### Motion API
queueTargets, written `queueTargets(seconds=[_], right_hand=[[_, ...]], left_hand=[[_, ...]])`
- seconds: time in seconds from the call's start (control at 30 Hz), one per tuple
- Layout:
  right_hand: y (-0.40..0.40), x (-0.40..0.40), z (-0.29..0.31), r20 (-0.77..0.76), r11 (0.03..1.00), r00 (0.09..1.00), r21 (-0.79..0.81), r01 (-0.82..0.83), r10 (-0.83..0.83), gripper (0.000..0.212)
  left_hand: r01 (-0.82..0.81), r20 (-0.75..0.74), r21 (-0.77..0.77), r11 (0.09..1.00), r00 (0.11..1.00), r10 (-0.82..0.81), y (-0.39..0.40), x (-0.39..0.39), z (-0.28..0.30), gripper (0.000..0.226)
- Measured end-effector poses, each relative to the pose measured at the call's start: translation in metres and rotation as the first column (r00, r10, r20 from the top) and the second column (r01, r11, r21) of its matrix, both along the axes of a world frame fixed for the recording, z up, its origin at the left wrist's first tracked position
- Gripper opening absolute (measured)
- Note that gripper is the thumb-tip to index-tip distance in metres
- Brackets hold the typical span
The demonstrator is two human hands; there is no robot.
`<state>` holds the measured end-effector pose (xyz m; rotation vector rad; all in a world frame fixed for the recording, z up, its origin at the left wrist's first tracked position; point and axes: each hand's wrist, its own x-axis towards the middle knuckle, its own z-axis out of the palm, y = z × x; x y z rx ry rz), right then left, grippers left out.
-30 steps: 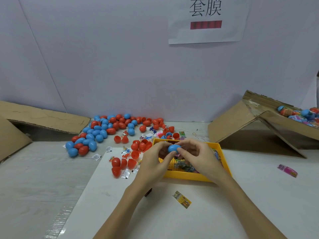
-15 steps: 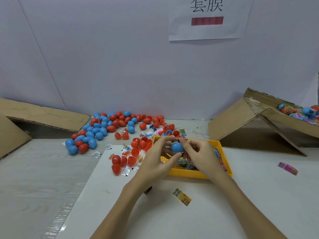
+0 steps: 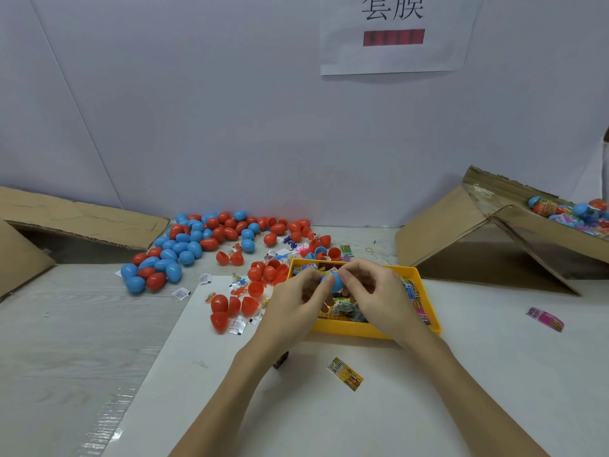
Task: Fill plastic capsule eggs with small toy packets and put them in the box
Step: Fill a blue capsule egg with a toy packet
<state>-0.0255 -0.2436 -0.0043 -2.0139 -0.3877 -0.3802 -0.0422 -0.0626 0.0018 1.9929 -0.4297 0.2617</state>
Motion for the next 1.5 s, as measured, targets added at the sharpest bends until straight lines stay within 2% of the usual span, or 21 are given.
queueTargets(seconds=[0.17, 0.23, 0.33, 0.43, 0.53, 0.63, 0.77, 0.83, 0.93, 0.97, 1.03, 1.13, 1.2, 1.33, 1.5], right_hand=[[0.002, -0.002, 0.005, -0.018, 1.000, 1.000, 0.023, -0.004, 0.004, 0.028], [0.001, -0.001, 0.005, -0.036, 0.999, 0.999, 0.013, 0.032, -0.032, 0.026], [-0.006, 0.002, 0.004, -0.047, 0.979, 0.994, -0.187, 0.085, -0.096, 0.012], [-0.009, 0.000, 0.006, -0.111, 0.915, 0.989, -0.401, 0.043, -0.095, 0.016], [-0.009, -0.002, 0.010, -0.163, 0.878, 0.980, -0.478, 0.021, -0.112, 0.022], [-0.008, -0.001, 0.013, -0.210, 0.885, 0.972, -0.465, -0.002, -0.109, 0.024], [-0.011, -0.002, 0.009, -0.180, 0.910, 0.978, -0.414, 0.022, -0.105, 0.009], [-0.013, -0.002, 0.007, -0.142, 0.953, 0.986, -0.300, 0.041, -0.088, 0.007], [-0.014, -0.003, 0.011, -0.154, 0.999, 0.988, -0.015, -0.033, 0.030, 0.024], [-0.014, -0.004, 0.012, -0.161, 0.998, 0.986, 0.034, -0.045, 0.050, 0.029], [-0.017, -0.003, 0.013, -0.139, 1.000, 0.990, -0.013, -0.006, 0.004, 0.028], [-0.027, -0.002, 0.012, -0.125, 0.946, 0.988, -0.320, 0.049, -0.093, 0.013], [-0.030, -0.004, 0.013, -0.190, 0.899, 0.976, -0.437, 0.011, -0.104, 0.009], [-0.030, -0.003, 0.015, -0.284, 0.889, 0.952, -0.456, -0.031, -0.112, 0.022], [-0.031, -0.001, 0.013, -0.320, 0.901, 0.943, -0.430, -0.057, -0.093, 0.012]], left_hand=[[0.002, 0.047, -0.021, 1.000, 0.999, -0.001, 0.000, -0.001, 0.000, 0.022], [-0.035, 0.031, -0.042, 0.999, 0.999, 0.036, 0.001, 0.001, 0.000, 0.024], [-0.075, -0.029, -0.091, 0.993, 0.997, 0.073, 0.002, 0.003, 0.000, 0.024], [-0.079, -0.051, -0.098, 0.992, 0.996, 0.074, 0.003, 0.002, 0.000, 0.023], [-0.074, -0.066, -0.092, 0.993, 0.996, 0.068, 0.002, 0.001, 0.002, 0.024], [-0.073, -0.080, -0.082, 0.994, 0.995, 0.066, 0.001, 0.001, 0.004, 0.026], [-0.082, -0.087, -0.076, 0.994, 0.993, 0.075, 0.001, 0.001, 0.004, 0.027], [-0.094, -0.081, -0.069, 0.993, 0.993, 0.089, 0.000, 0.001, 0.004, 0.027], [-0.102, -0.075, -0.072, 0.992, 0.992, 0.097, 0.000, 0.000, 0.005, 0.027], [-0.102, -0.078, -0.073, 0.992, 0.992, 0.097, 0.000, 0.000, 0.006, 0.027], [-0.099, -0.083, -0.075, 0.992, 0.992, 0.093, 0.001, -0.001, 0.006, 0.027], [-0.098, -0.084, -0.070, 0.993, 0.992, 0.092, 0.001, -0.001, 0.006, 0.027], [-0.093, -0.087, -0.071, 0.993, 0.992, 0.087, 0.001, -0.001, 0.007, 0.027], [-0.084, -0.097, -0.071, 0.994, 0.992, 0.077, 0.000, -0.002, 0.006, 0.027], [-0.074, -0.100, -0.059, 0.996, 0.993, 0.068, 0.000, 0.000, 0.006, 0.026]])
